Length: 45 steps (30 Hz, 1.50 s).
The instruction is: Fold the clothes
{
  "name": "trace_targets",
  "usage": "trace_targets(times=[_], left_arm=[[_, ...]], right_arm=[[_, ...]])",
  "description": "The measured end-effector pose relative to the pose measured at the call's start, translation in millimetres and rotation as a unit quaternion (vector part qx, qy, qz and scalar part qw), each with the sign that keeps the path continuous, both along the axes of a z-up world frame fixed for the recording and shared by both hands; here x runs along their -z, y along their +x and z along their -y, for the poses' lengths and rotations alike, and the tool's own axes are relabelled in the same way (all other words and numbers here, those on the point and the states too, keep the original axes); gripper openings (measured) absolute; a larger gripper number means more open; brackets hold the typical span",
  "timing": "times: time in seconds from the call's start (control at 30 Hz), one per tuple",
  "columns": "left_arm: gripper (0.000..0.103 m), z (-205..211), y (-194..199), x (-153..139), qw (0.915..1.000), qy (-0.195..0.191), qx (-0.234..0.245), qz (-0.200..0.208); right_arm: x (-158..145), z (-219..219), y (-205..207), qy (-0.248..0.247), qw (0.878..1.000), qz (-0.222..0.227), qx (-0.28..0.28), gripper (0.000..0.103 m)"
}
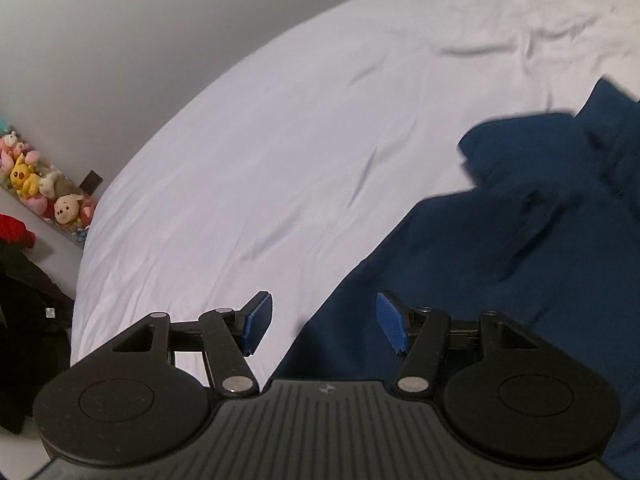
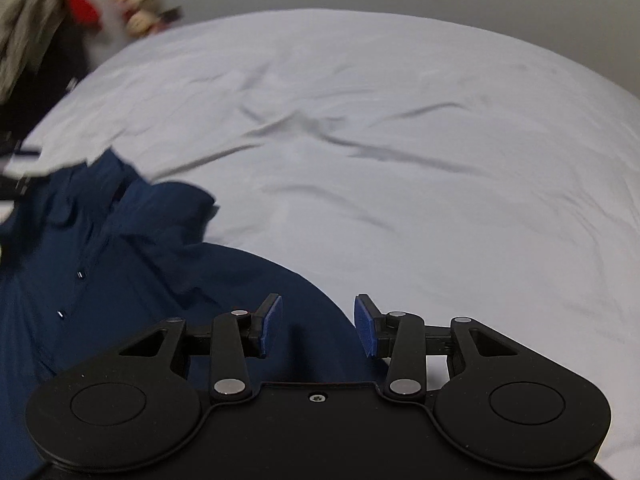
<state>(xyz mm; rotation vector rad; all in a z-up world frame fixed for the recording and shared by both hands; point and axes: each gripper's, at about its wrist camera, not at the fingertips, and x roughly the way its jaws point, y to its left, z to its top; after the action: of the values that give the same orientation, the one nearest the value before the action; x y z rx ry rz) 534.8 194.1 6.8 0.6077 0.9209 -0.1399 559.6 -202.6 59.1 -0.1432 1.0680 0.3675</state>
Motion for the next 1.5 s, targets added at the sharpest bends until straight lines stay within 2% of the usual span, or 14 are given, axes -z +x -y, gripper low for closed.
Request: trace_targets(times=[0.3,0.37,0.4,0.43,0.5,0.67,0.8,0.97,1.1,1.13,1.23,1.3,1.37,1.5], left_arm=[[0.060,-18.2,-1.8,14.6,0.9984,-0.049,-0.028,0.008],[0.048,-19.2,-4.5,13.8,0.9979,-0.060,-0.024,0.008],[0.033,-18.6,-6.6,12.5,0.9976,-0.068,-0.017,0.006],[0.019,-16.5,-7.9,10.8,0.9975,-0.070,-0.012,0.007],[0.003,-10.7,-11.0,8.3,0.9979,-0.062,-0.009,0.016],[0.001,-10.5,-8.1,-1.7,0.9954,-0.074,-0.039,0.048],[0.001,-3.2,0.3,-1.0,0.9968,-0.042,-0.045,0.051],[0.001,3.1,9.7,10.9,0.9956,-0.024,-0.075,0.050],[0.009,-3.8,10.8,10.7,0.9930,-0.041,-0.098,0.052],[0.020,-6.3,10.5,8.6,0.9923,-0.046,-0.102,0.054],[0.053,-24.4,7.0,-8.8,0.9858,-0.085,-0.127,0.070],[0.054,-41.9,1.6,-23.9,0.9774,-0.117,-0.153,0.087],[0.060,-57.9,-7.1,-36.9,0.9709,-0.127,-0.177,0.098],[0.057,-77.9,-27.4,-51.5,0.9671,-0.126,-0.199,0.097]], right_arm=[[32.9,-10.4,13.8,-0.015,0.999,-0.034,-0.033,0.039],[36.3,-18.3,10.0,-0.031,0.998,-0.022,-0.046,0.034],[35.9,-21.7,7.4,-0.041,0.998,-0.016,-0.052,0.011],[35.4,-25.0,6.4,-0.050,0.997,-0.011,-0.053,0.000],[32.7,-30.1,4.2,-0.070,0.996,0.006,-0.056,0.000],[24.8,-33.4,5.9,-0.125,0.990,0.063,-0.027,0.000],[23.0,-38.7,18.3,-0.148,0.985,0.093,0.002,0.000],[36.8,-47.3,39.4,-0.166,0.982,0.085,0.034,0.000],[46.9,-41.1,45.7,-0.155,0.985,0.062,0.052,0.001],[44.1,-35.2,47.0,-0.140,0.987,0.058,0.062,0.003],[26.6,-9.4,49.8,-0.083,0.989,0.051,0.109,0.029],[10.3,12.9,47.2,-0.035,0.987,0.061,0.144,0.037],[-5.5,37.0,41.8,0.014,0.981,0.065,0.180,0.038],[-18.4,70.3,18.9,0.020,0.970,0.053,0.237,0.038]])
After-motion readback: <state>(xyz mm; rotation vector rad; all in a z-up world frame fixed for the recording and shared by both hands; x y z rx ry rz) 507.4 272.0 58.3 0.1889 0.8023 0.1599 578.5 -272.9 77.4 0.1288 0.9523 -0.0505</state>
